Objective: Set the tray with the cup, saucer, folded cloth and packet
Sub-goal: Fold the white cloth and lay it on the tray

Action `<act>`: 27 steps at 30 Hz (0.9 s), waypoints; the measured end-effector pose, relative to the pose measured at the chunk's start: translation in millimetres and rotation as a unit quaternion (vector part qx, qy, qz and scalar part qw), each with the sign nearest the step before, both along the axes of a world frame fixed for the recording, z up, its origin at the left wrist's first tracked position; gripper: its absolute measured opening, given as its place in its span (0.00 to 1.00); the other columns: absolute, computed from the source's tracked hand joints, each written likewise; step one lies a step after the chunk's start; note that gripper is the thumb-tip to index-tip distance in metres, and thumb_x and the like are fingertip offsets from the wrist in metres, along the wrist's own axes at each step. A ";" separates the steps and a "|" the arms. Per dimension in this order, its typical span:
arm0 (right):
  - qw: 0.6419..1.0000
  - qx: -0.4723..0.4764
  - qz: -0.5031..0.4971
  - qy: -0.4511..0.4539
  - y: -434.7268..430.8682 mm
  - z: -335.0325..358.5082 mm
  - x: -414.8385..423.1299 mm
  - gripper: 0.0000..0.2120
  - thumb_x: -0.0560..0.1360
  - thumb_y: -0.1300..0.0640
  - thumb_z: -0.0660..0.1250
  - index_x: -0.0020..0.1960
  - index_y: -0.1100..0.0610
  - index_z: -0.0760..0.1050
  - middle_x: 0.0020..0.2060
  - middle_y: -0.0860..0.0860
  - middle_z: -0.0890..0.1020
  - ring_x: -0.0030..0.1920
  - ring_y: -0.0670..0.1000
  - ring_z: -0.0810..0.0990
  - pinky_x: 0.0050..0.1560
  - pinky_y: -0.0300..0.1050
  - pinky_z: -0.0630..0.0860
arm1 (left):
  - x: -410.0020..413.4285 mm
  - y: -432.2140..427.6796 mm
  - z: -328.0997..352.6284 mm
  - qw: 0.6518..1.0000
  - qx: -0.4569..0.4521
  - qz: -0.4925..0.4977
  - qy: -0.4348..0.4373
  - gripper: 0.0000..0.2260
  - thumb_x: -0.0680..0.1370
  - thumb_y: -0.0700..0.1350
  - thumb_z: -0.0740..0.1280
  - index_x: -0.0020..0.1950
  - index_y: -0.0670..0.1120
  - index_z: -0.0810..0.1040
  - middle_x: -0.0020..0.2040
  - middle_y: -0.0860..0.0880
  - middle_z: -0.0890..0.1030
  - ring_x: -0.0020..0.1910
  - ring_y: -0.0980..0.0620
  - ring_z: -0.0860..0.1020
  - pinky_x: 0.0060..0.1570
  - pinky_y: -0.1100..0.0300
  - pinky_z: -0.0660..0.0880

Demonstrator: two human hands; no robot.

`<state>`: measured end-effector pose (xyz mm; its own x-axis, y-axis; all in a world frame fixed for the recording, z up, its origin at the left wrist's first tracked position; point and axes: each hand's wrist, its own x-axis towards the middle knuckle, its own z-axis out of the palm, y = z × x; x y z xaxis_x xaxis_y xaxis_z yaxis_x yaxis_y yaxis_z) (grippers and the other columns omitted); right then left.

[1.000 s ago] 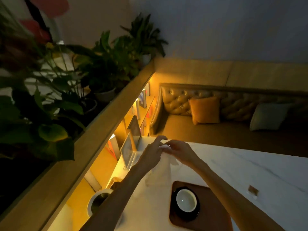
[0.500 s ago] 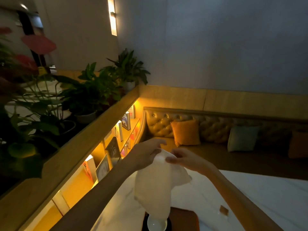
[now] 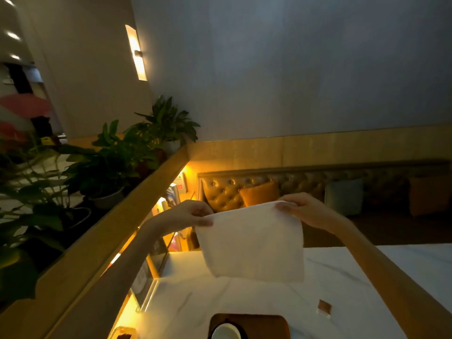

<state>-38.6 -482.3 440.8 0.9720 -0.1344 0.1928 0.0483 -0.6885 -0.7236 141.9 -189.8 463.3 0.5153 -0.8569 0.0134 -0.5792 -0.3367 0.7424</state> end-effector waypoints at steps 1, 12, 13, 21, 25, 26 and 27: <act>0.999 -0.026 -0.030 -0.002 -6.4 -1.3 -6.5 0.16 0.78 0.45 0.60 0.49 0.56 0.80 0.42 0.57 0.81 0.44 0.57 0.81 0.47 0.51 0.79 | 0.2 -4.0 -3.7 0.999 -0.024 0.005 0.034 0.02 0.74 0.48 0.72 0.46 0.54 0.82 0.42 0.59 0.82 0.44 0.63 0.81 0.38 0.71 0.76; 0.984 0.167 -0.013 -0.054 41.4 -19.9 -20.5 0.10 0.78 0.61 0.63 0.57 0.51 0.77 0.56 0.54 0.78 0.54 0.50 0.82 0.53 0.48 0.82 | -99.8 -109.8 -45.9 0.945 -0.246 0.158 0.147 0.11 0.77 0.47 0.68 0.58 0.48 0.80 0.54 0.47 0.81 0.53 0.51 0.80 0.49 0.57 0.78; 0.984 0.168 0.005 -0.051 41.8 -17.6 -24.6 0.12 0.77 0.62 0.64 0.59 0.52 0.76 0.57 0.54 0.78 0.57 0.49 0.81 0.55 0.48 0.81 | -104.8 -107.9 -43.4 0.943 -0.259 0.148 0.147 0.12 0.77 0.47 0.68 0.60 0.49 0.79 0.55 0.48 0.81 0.54 0.52 0.80 0.50 0.57 0.79; 0.981 -0.088 -0.092 -0.144 53.6 0.2 -36.6 0.08 0.75 0.52 0.67 0.54 0.52 0.77 0.53 0.49 0.77 0.52 0.45 0.77 0.51 0.38 0.79 | -118.6 -83.9 -34.2 0.923 -0.327 0.184 0.090 0.11 0.75 0.43 0.71 0.57 0.52 0.80 0.53 0.53 0.82 0.53 0.59 0.80 0.48 0.64 0.78; 0.964 -0.176 -0.129 -0.153 64.6 -1.2 -26.1 0.12 0.73 0.45 0.68 0.51 0.51 0.79 0.51 0.49 0.77 0.52 0.47 0.73 0.53 0.44 0.76 | -125.8 -77.7 -34.5 0.924 -0.338 0.163 0.067 0.10 0.76 0.44 0.69 0.49 0.60 0.80 0.48 0.59 0.83 0.48 0.66 0.81 0.39 0.70 0.79; 0.961 -0.182 -0.133 -0.158 66.6 -1.9 -23.9 0.13 0.72 0.43 0.67 0.50 0.51 0.79 0.49 0.49 0.78 0.50 0.47 0.74 0.51 0.45 0.77 | -127.0 -75.2 -34.4 0.923 -0.344 0.158 0.066 0.10 0.77 0.43 0.69 0.48 0.61 0.80 0.46 0.60 0.83 0.48 0.65 0.81 0.40 0.69 0.79; 0.961 -0.177 -0.138 -0.162 68.6 -2.6 -22.3 0.13 0.72 0.42 0.67 0.49 0.51 0.79 0.47 0.48 0.79 0.48 0.47 0.75 0.50 0.46 0.78 | -127.6 -72.4 -34.2 0.922 -0.351 0.152 0.067 0.11 0.77 0.43 0.68 0.48 0.62 0.80 0.46 0.61 0.84 0.48 0.64 0.82 0.42 0.67 0.80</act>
